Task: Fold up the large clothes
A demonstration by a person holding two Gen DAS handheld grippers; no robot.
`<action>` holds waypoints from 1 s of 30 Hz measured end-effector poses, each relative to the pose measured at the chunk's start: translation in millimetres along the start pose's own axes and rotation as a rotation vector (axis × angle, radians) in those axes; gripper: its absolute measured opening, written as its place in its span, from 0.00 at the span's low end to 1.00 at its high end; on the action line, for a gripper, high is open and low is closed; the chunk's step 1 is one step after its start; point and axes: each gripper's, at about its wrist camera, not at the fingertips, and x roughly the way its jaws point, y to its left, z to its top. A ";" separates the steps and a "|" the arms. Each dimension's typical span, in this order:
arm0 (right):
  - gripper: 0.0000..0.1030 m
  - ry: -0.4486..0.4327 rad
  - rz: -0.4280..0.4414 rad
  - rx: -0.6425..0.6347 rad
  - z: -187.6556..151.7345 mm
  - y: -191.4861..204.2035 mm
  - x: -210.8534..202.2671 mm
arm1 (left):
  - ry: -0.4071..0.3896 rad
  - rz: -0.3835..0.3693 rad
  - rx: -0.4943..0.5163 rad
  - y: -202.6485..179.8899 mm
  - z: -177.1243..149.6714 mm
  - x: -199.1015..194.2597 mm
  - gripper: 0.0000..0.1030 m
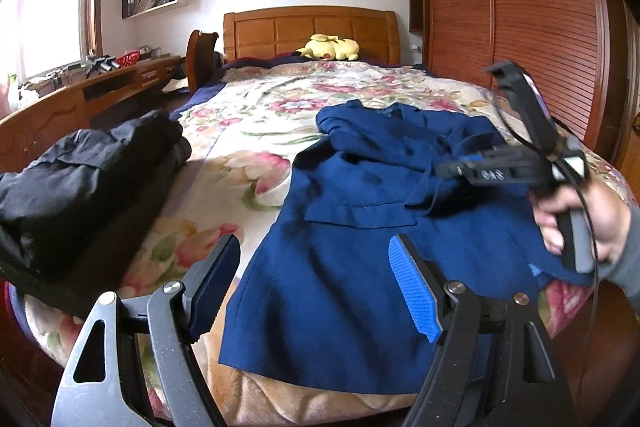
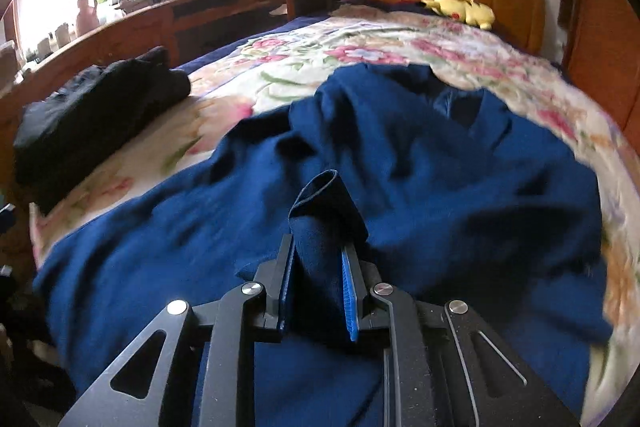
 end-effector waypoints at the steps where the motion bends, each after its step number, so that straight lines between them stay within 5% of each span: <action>1: 0.24 -0.002 0.018 0.013 -4.2 -2.6 -10.5 | -0.002 -0.005 0.002 -2.7 0.5 -2.1 0.75; 11: 0.28 0.014 0.063 0.021 -29.2 -15.3 -61.3 | 0.004 -0.036 0.036 -32.1 2.7 3.6 0.75; 14: 0.38 0.011 0.054 0.003 -41.2 -18.3 -71.9 | 0.016 -0.056 0.035 -40.7 7.3 17.4 0.75; 19: 0.59 -0.040 -0.009 -0.017 -58.4 -39.2 -100.7 | 0.043 -0.092 0.028 -52.5 17.5 47.8 0.75; 25: 0.59 -0.076 -0.117 -0.021 -72.3 -76.7 -106.4 | 0.089 -0.128 0.049 -72.7 30.8 95.7 0.75; 30: 0.59 -0.032 -0.210 0.010 -73.2 -109.3 -84.5 | 0.150 -0.159 0.053 -84.4 41.6 135.5 0.62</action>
